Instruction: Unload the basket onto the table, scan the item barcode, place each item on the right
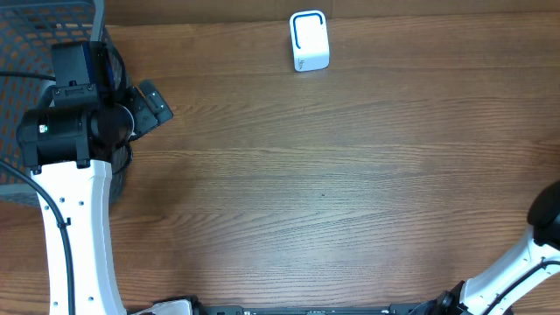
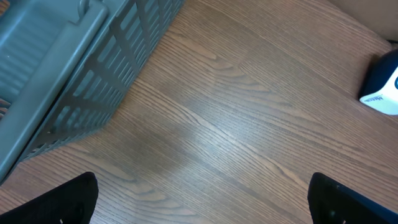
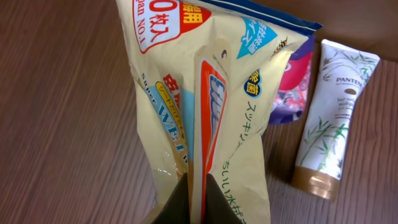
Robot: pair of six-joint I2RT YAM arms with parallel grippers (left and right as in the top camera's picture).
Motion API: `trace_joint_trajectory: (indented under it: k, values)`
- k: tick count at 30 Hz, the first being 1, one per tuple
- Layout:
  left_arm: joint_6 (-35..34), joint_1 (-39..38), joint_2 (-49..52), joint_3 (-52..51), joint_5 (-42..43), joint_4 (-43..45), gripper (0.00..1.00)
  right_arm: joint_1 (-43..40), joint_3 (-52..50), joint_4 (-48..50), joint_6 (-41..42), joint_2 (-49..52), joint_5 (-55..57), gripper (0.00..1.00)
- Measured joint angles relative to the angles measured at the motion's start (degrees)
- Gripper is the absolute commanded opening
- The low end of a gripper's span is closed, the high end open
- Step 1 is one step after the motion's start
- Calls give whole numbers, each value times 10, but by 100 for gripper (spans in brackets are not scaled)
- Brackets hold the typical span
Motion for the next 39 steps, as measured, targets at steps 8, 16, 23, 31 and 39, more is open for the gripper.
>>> trace_joint_trajectory:
  k: [8,16,23,31,39]
  values:
    - [0,0,0,0,0,0,100,-19,-24,17,6,12,-13,89]
    - [0,0,0,0,0,0,100,-16,-25,-12,5,19,-21,99]
    - [0,0,0,0,0,0,100,-16,-20,-47,5,5,-101,100]
    - [0,0,0,0,0,0,100,-10,-14,-134,6,-128,-250,100]
    - [0,0,0,0,0,0,100,100,-24,-217,6,-227,-263,99]
